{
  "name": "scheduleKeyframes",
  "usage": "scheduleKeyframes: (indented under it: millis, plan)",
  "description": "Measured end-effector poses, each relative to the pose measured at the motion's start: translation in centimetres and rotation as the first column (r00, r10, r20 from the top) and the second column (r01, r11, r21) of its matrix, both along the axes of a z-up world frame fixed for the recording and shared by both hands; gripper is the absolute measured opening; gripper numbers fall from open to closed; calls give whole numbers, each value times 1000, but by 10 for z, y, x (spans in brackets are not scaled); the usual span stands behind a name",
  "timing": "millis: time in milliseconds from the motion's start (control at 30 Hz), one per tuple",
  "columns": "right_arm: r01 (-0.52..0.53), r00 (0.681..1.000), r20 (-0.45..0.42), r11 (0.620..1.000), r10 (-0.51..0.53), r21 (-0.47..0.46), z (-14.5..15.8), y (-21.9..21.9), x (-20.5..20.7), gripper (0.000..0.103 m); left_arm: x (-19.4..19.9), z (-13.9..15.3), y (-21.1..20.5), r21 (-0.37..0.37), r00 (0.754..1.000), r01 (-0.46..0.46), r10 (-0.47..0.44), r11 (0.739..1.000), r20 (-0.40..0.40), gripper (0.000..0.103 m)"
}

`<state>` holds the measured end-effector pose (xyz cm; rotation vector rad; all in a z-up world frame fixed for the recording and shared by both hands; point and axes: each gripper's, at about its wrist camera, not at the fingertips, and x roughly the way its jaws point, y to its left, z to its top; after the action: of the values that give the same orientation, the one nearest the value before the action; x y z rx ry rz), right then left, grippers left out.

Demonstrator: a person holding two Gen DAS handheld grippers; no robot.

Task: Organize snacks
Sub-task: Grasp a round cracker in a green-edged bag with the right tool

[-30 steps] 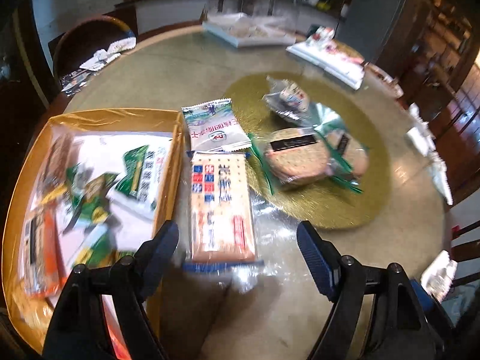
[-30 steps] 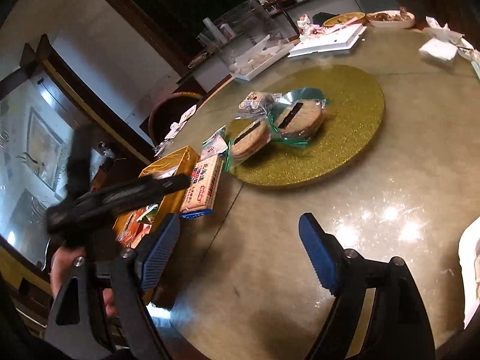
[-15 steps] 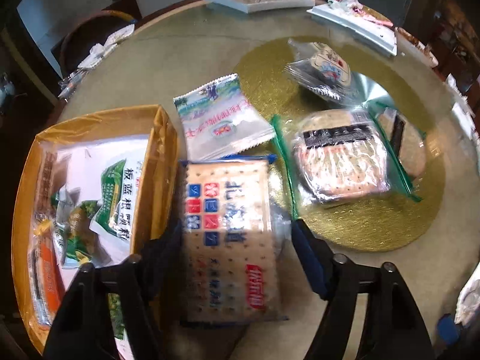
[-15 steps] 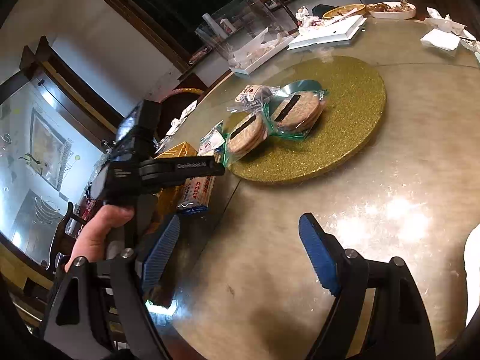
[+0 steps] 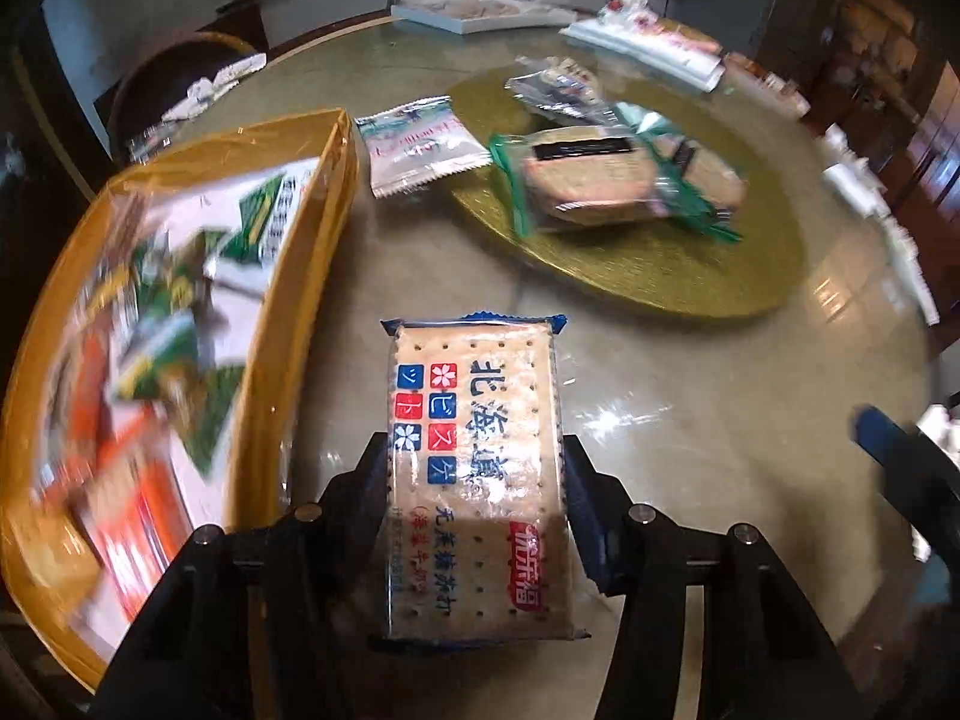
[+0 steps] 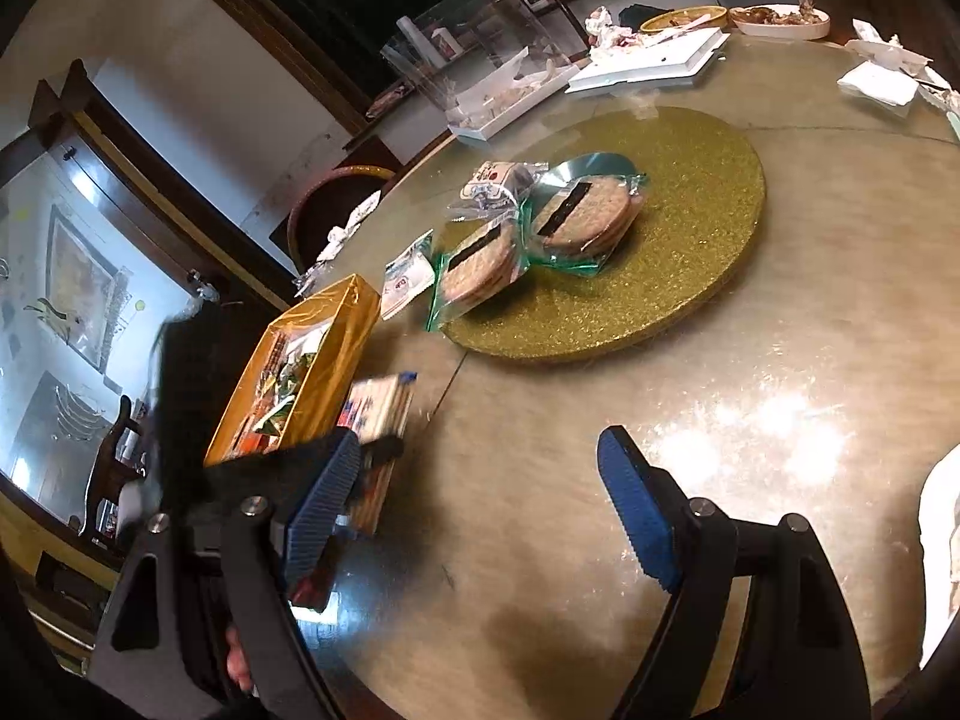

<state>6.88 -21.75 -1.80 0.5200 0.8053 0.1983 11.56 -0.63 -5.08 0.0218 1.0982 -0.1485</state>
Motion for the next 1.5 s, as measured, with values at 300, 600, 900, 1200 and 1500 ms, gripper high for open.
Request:
scheduleKeyframes:
  millis: [300,600,900,1200,1500]
  plan:
    - [-58,998,-30,992,55,-109,17,19,53,82,-60,49,34,-223,983,-22,62,974,174,54]
    - [-93,987,-153,950,49,-298,3,48,177,82,-72,72,89,-277,959,-78,148,958,241,54]
    - [-107,975,-220,886,6,-452,-23,76,209,88,-81,69,121,-318,953,-102,185,943,241,54]
    - [-97,979,-205,860,-9,-501,-30,83,208,85,-87,67,121,-328,954,-100,184,939,235,54]
    - [-157,973,-221,881,61,-447,-29,86,139,77,-96,67,117,-313,956,-101,180,944,233,54]
